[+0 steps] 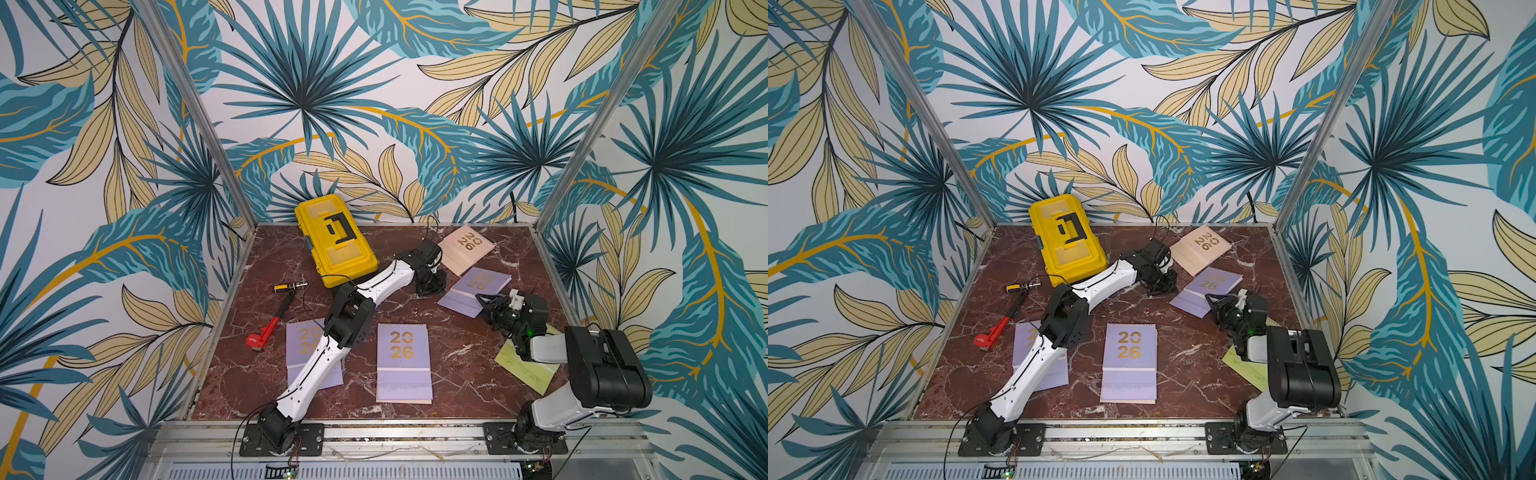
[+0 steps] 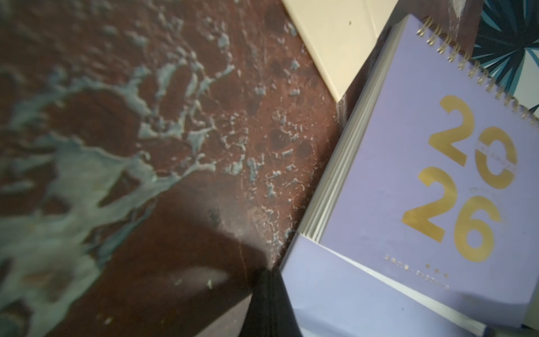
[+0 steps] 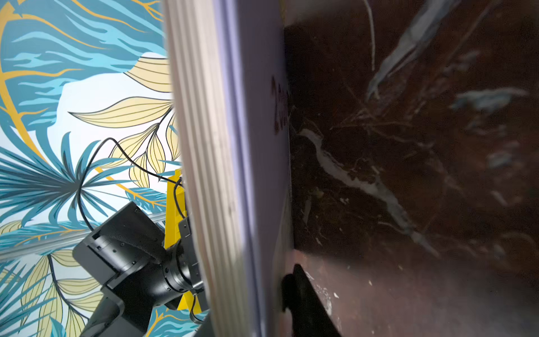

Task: Stack the calendars
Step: Pick up the calendar at the center of the board.

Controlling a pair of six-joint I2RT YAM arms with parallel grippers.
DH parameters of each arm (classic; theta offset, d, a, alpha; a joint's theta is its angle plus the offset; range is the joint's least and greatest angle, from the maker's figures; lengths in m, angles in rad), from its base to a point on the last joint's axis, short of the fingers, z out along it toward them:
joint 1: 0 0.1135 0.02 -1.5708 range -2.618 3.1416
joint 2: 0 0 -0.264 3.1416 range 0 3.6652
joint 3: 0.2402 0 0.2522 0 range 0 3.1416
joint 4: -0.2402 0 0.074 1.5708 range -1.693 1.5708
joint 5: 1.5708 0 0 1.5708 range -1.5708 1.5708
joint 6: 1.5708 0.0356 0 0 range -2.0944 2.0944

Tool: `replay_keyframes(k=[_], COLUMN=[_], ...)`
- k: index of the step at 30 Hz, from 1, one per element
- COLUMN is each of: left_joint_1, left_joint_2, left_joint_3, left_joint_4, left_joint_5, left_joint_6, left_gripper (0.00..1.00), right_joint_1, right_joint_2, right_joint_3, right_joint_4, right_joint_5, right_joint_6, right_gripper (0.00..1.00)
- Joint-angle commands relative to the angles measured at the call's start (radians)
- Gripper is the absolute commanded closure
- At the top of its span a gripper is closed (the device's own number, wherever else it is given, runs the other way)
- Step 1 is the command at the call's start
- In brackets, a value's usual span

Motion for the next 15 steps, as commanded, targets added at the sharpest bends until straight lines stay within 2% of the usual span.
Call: replay_keyframes(k=[1,4,10,15], left_joint_1=[0.003,0.003,0.002,0.002], left_joint_2=[-0.043,-0.055,-0.118,-0.191], left_joint_3=[-0.022,-0.010,-0.037,-0.078], left_joint_4=[-0.052,-0.052,-0.052,-0.052], left_joint_5=[-0.001,0.013,-0.001,-0.018], left_joint_6=[0.026,0.026,0.038,0.048], left_gripper=[1.00,1.00,1.00,1.00], right_joint_1=[0.007,0.007,0.007,0.007], right_joint_2=[-0.089,-0.127,-0.152,-0.242], right_joint_3=[0.039,0.045,0.031,0.033], right_joint_4=[-0.242,-0.300,-0.295,-0.386], right_joint_5=[0.035,0.040,0.019,0.011], right_joint_6=[-0.130,-0.159,-0.151,-0.194], right_gripper=[0.77,0.85,0.99,1.00])
